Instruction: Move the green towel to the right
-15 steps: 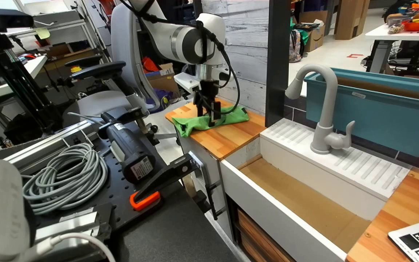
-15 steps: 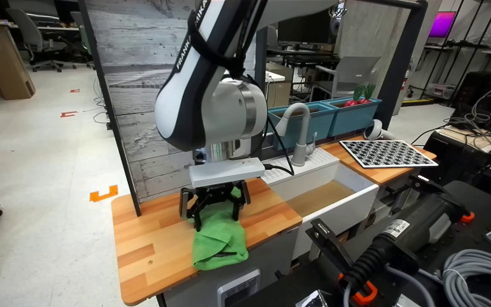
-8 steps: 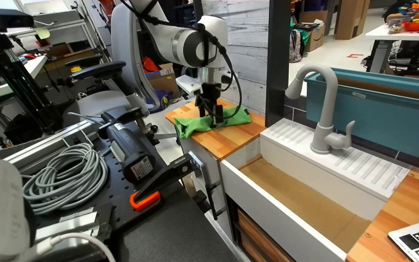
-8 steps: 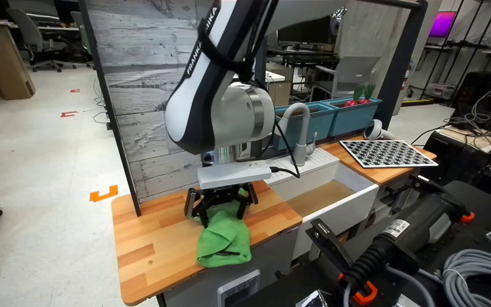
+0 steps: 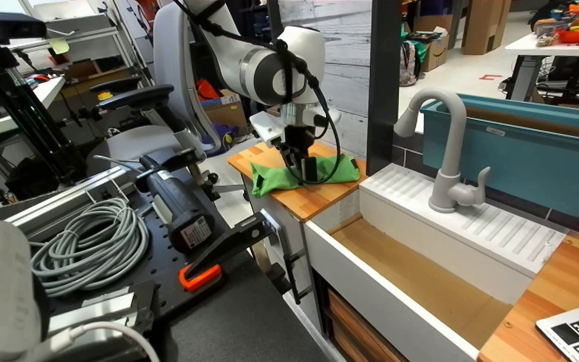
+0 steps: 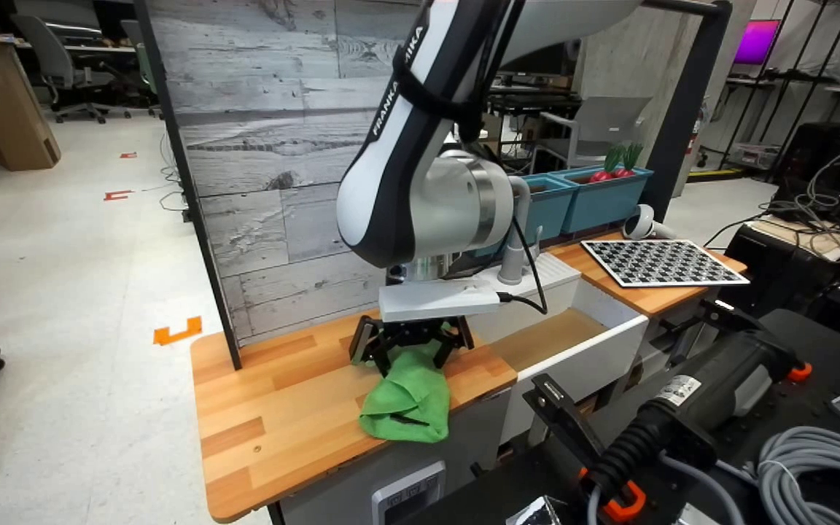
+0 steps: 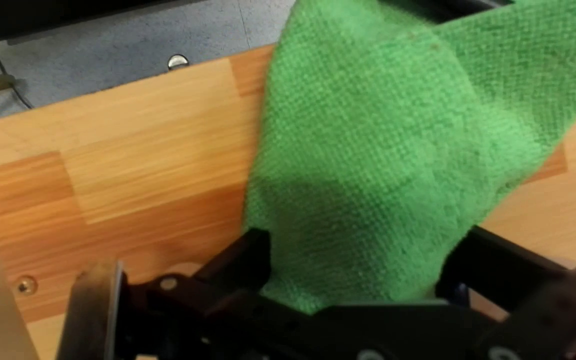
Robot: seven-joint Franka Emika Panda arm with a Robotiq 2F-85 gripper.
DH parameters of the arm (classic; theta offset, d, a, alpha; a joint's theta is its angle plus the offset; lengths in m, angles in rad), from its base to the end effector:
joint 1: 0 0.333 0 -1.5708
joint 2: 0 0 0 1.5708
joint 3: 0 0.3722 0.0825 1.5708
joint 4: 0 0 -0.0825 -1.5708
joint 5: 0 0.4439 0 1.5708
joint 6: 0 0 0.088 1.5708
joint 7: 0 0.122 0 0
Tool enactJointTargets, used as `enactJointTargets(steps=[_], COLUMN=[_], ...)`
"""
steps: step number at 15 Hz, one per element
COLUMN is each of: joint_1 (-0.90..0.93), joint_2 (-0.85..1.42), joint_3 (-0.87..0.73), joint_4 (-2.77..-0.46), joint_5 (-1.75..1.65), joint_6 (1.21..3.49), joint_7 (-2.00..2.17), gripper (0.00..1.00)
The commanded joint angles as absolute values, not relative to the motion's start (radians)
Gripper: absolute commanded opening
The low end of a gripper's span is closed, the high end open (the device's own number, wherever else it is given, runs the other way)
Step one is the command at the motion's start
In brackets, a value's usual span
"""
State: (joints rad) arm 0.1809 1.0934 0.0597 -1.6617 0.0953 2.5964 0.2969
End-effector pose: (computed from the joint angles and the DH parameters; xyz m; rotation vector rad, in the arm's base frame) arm 0.6611 0.1611 -0.0827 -3.0655 0.2609 0.2760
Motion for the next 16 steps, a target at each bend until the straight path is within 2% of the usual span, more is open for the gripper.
enactJointTargets(steps=[1,16], joint_1=[0.138,0.130], joint_2=[1.049,0.975], joint_3=[0.066,0.051], joint_4=[-1.758,-1.845], joint_5=[0.133,0.159], joint_6=[2.658,2.661], joint_7=[0.267,0.288], gripper=[1.00,1.00])
